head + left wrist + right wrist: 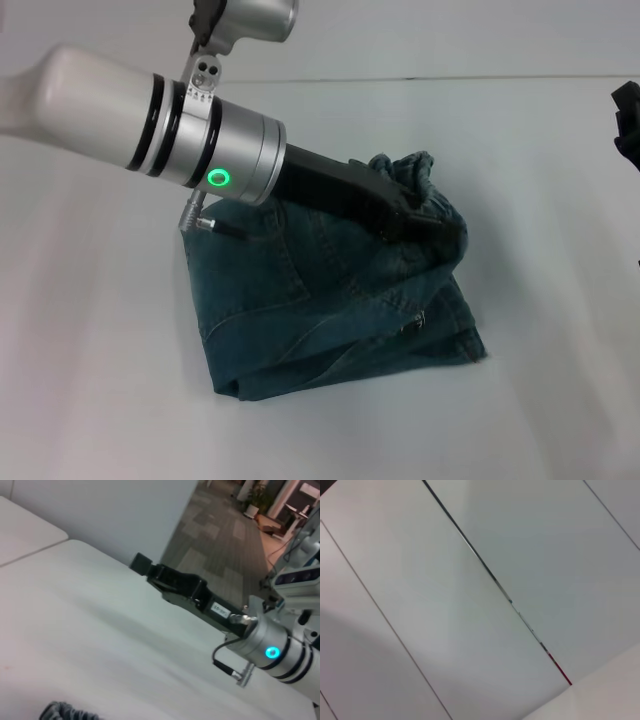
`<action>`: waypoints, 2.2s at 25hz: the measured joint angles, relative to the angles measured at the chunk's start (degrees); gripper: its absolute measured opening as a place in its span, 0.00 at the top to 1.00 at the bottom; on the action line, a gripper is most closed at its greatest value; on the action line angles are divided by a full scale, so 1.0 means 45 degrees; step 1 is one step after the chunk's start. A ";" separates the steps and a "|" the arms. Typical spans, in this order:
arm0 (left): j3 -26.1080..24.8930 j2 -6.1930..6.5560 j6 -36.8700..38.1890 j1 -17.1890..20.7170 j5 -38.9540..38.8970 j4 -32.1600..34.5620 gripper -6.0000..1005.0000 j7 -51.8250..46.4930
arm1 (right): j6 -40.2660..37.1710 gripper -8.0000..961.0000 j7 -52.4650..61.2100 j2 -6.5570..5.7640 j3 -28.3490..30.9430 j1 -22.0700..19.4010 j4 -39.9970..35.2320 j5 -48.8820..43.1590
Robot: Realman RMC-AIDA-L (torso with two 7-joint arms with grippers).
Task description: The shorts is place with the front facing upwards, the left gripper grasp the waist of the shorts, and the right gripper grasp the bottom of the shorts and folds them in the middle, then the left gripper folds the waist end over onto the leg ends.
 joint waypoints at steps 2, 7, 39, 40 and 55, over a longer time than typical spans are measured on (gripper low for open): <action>0.0017 0.0012 -0.0204 0.0089 -0.0002 -0.0054 0.74 0.0065 | 0.0049 0.94 0.0008 0.0007 -0.0006 -0.0017 -0.0020 -0.0002; 0.0087 -0.0037 -0.0441 0.0331 -0.0258 -0.0169 0.56 0.0638 | 0.0255 0.94 -0.0002 0.0053 -0.0052 0.0017 -0.0036 -0.0040; 0.6467 -0.0110 -0.5566 0.0730 -0.4426 -0.0583 0.09 0.3582 | 0.0581 0.91 -0.0053 0.0083 0.0213 -0.0343 -0.0187 -0.0025; 0.6534 -0.0110 -0.5776 0.0730 -0.4473 -0.0582 0.09 0.3587 | 0.0582 0.90 -0.0064 0.0084 0.0214 -0.0342 -0.0187 -0.0026; 0.1543 -0.0007 -0.2519 0.3067 -0.7433 -0.0634 0.09 0.5183 | -0.1302 0.89 0.2700 -0.0467 -0.0780 -0.0011 -0.1711 -0.1317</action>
